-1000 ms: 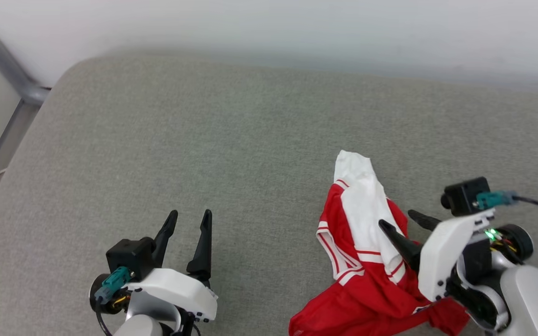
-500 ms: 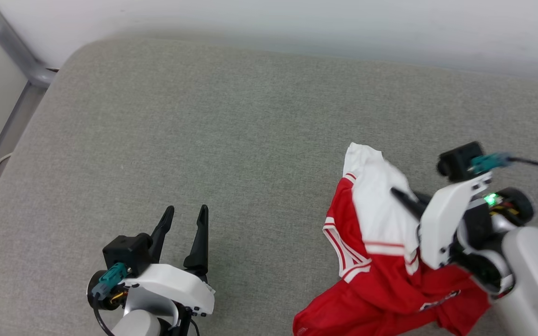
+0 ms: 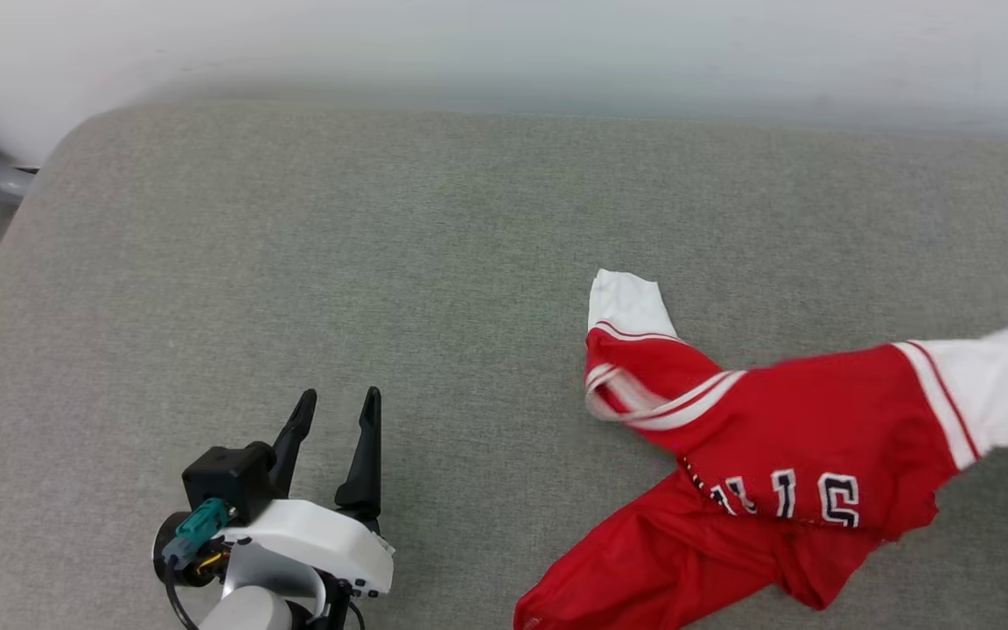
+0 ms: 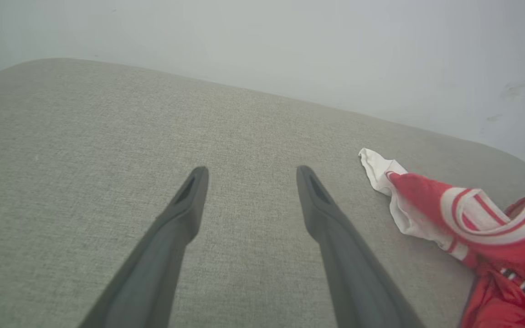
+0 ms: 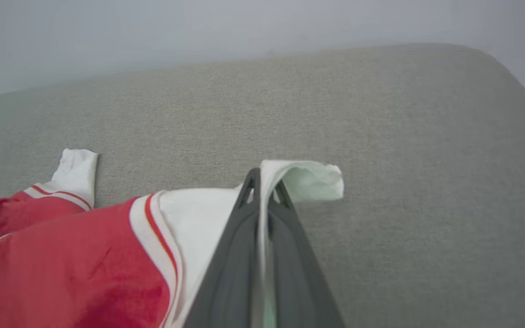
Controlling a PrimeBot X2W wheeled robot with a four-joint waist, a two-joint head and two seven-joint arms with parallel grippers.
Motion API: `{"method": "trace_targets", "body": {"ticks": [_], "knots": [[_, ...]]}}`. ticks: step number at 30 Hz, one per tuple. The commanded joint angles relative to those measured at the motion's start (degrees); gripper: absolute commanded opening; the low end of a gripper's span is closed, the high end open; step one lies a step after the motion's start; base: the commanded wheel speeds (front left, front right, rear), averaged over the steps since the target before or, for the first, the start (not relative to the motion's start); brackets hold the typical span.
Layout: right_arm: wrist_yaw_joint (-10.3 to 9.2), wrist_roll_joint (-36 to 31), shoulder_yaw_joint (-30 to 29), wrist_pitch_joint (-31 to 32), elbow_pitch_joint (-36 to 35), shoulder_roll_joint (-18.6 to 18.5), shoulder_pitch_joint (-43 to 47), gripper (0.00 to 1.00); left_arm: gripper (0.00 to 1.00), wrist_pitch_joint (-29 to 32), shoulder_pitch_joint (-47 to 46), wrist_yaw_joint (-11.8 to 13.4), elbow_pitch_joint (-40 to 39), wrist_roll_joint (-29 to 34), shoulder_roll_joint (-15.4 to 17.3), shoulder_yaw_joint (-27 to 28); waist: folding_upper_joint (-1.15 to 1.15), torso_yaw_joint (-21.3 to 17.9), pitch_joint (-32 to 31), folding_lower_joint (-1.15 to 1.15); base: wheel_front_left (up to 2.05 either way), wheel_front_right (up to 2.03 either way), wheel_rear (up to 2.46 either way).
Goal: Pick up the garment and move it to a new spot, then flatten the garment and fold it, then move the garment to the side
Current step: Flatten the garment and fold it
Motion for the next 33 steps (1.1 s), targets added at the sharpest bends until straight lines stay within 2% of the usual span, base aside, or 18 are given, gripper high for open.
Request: {"method": "trace_targets", "body": {"ticks": [1,4,7,9,14,15,16,17,24,28,31,33], "knots": [[-0.04,-0.25,-2.48,-0.58,-0.01,0.92,1.79,0.00,1.00,0.05,0.00,0.24,-0.16,0.35,0.35,0.14,0.00,-0.55,0.26,0.00,0.00,0.00,0.00],[-0.05,-1.27,-9.96,-1.22,1.35,3.39,5.75,0.00,1.00,0.27,0.11,0.29,-0.33,0.19,0.57,0.11,0.00,-1.36,0.52,0.00,0.00,0.00,0.00],[-0.04,-2.08,-14.57,-1.49,3.55,6.19,8.31,0.00,1.00,0.42,0.19,0.49,-0.39,0.07,0.99,0.25,0.00,-2.11,0.70,0.00,0.00,0.00,0.00],[-0.04,-2.46,-16.03,-1.91,5.59,7.88,9.33,0.00,1.00,0.62,0.17,0.58,-0.60,0.07,1.05,0.25,0.00,-2.58,0.90,0.00,0.00,0.00,0.00],[-0.04,-4.36,-15.52,-5.16,9.83,10.71,7.78,0.00,1.00,1.07,-0.53,0.58,-0.86,-0.03,1.72,0.29,0.00,-3.45,1.46,0.00,0.00,0.00,0.00],[-0.04,-4.72,-14.90,-6.21,10.31,10.95,7.10,0.22,1.00,1.17,-0.59,0.57,-0.85,-0.07,1.80,0.28,0.00,-3.59,1.45,0.00,0.00,0.00,0.00],[-0.04,-5.21,-14.33,-7.31,10.81,11.22,6.76,0.70,1.00,1.29,-0.61,0.56,-0.80,-0.08,1.92,0.30,0.00,-3.73,1.36,0.00,0.00,0.00,0.00],[-0.04,-6.49,-13.76,-8.63,11.03,11.02,6.80,1.00,1.00,1.25,-0.49,0.62,-0.72,-0.15,2.04,0.33,0.00,-3.91,1.16,0.00,0.00,0.00,0.00],[-0.04,-10.97,-12.69,-20.67,9.05,12.03,5.36,1.00,1.00,1.75,0.98,1.19,-0.86,-0.51,2.72,0.40,0.00,-4.94,-1.52,0.00,0.00,0.00,0.00],[-0.04,-16.77,-12.10,-26.72,5.66,13.22,6.34,1.00,1.00,2.48,1.06,1.51,-1.23,-0.18,3.46,0.26,0.00,-5.80,-3.08,0.00,0.00,0.00,0.00],[-0.04,-18.73,-10.71,-29.65,2.58,14.42,7.56,1.00,1.00,3.32,0.68,1.45,-1.42,-0.43,4.33,0.43,0.00,-6.57,-4.00,0.00,0.00,0.00,0.00],[-0.04,-19.56,-7.03,-31.00,-1.89,15.74,10.03,1.00,1.00,5.40,-1.50,0.73,-1.60,-0.84,4.89,0.20,0.00,-7.57,-4.64,0.00,0.00,0.00,0.00]]}}
